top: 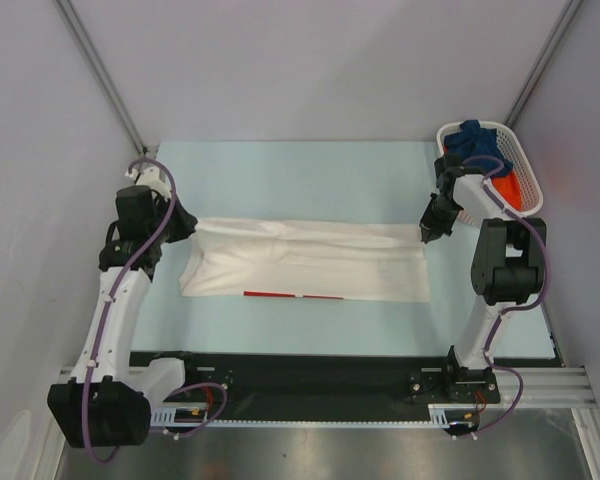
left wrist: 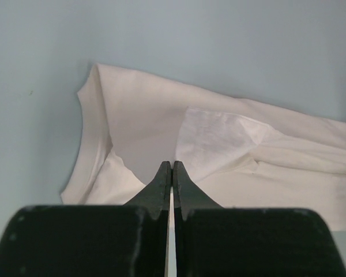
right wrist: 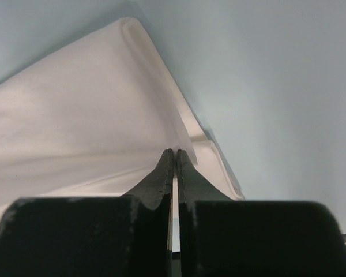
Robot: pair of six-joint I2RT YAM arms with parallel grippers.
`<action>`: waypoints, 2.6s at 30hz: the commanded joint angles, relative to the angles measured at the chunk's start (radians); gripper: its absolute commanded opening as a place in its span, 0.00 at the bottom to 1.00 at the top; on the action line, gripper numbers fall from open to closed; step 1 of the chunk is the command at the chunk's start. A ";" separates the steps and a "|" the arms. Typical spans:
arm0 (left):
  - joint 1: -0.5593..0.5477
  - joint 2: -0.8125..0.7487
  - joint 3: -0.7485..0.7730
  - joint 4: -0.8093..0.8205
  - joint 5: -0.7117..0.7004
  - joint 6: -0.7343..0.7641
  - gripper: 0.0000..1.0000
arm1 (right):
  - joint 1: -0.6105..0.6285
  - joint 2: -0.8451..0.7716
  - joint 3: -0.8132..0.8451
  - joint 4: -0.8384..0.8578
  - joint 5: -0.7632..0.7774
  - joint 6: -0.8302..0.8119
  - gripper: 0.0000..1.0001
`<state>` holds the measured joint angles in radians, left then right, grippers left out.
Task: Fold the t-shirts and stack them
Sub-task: Fold the tshirt
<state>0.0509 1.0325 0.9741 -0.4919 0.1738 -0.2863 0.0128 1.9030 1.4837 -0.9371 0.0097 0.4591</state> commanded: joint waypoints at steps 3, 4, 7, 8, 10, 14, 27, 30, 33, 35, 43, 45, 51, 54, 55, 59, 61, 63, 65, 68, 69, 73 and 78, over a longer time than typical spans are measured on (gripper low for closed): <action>0.006 -0.029 -0.020 -0.046 -0.091 0.016 0.00 | -0.005 -0.064 -0.022 -0.014 0.024 -0.013 0.00; 0.007 -0.029 -0.023 -0.053 -0.117 0.016 0.00 | -0.005 -0.064 -0.022 -0.012 0.026 -0.014 0.00; 0.007 -0.023 -0.018 -0.095 -0.198 0.004 0.00 | -0.005 -0.062 -0.039 -0.019 0.032 -0.019 0.00; 0.007 -0.017 -0.014 -0.105 -0.209 -0.001 0.00 | -0.005 -0.062 -0.046 -0.009 0.035 -0.019 0.00; 0.009 -0.014 -0.014 -0.109 -0.217 -0.004 0.00 | -0.005 -0.061 -0.063 0.001 0.035 -0.023 0.00; 0.009 -0.006 -0.029 -0.096 -0.206 -0.004 0.00 | -0.005 -0.026 -0.065 0.023 0.026 -0.022 0.00; 0.009 -0.017 -0.071 -0.140 -0.302 -0.060 0.32 | -0.005 -0.065 -0.103 -0.014 0.039 0.015 0.38; 0.010 -0.005 -0.071 -0.131 -0.327 -0.077 0.34 | -0.005 -0.091 -0.094 0.044 0.004 0.042 0.40; 0.017 0.024 -0.083 -0.064 -0.252 -0.077 0.39 | -0.005 -0.070 -0.056 0.132 -0.056 0.044 0.43; 0.023 0.079 -0.062 0.004 -0.139 -0.070 0.43 | 0.002 -0.027 -0.022 0.149 -0.060 0.030 0.50; 0.029 0.310 0.064 0.085 0.072 -0.086 0.31 | 0.001 0.123 0.174 0.100 -0.047 -0.040 0.54; 0.035 0.348 0.093 0.098 0.069 -0.091 0.32 | -0.002 0.156 0.202 0.100 -0.047 -0.034 0.54; 0.037 0.414 0.058 0.202 0.142 -0.088 0.25 | 0.016 0.202 0.256 0.123 -0.077 -0.020 0.45; 0.038 0.486 0.084 0.193 0.167 -0.102 0.24 | 0.030 0.209 0.251 0.116 -0.065 -0.037 0.45; 0.037 0.509 0.125 0.179 0.170 -0.120 0.24 | 0.032 0.208 0.247 0.127 -0.068 -0.039 0.45; 0.037 0.616 0.219 0.182 0.199 -0.137 0.27 | 0.038 0.203 0.228 0.150 -0.073 -0.045 0.45; 0.038 0.670 0.300 0.159 0.214 -0.149 0.26 | 0.036 0.214 0.231 0.156 -0.073 -0.048 0.45; 0.041 0.765 0.372 0.096 0.199 -0.159 0.19 | 0.036 0.220 0.239 0.153 -0.070 -0.053 0.45; 0.041 0.810 0.437 0.052 0.181 -0.183 0.15 | 0.036 0.228 0.247 0.156 -0.067 -0.059 0.43; 0.040 0.848 0.453 0.032 0.155 -0.226 0.11 | 0.035 0.241 0.256 0.158 -0.065 -0.062 0.37; 0.040 0.862 0.451 0.029 0.151 -0.237 0.10 | 0.036 0.245 0.257 0.155 -0.062 -0.062 0.36; 0.041 0.903 0.428 0.036 0.159 -0.260 0.10 | 0.032 0.260 0.268 0.153 -0.057 -0.065 0.30; 0.055 0.907 0.397 0.027 0.113 -0.260 0.09 | 0.016 0.277 0.282 0.150 -0.036 -0.060 0.27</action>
<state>0.0860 1.9488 1.3853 -0.4557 0.3248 -0.5247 0.0437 2.1677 1.7214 -0.7937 -0.0525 0.4068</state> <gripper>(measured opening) 0.082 0.278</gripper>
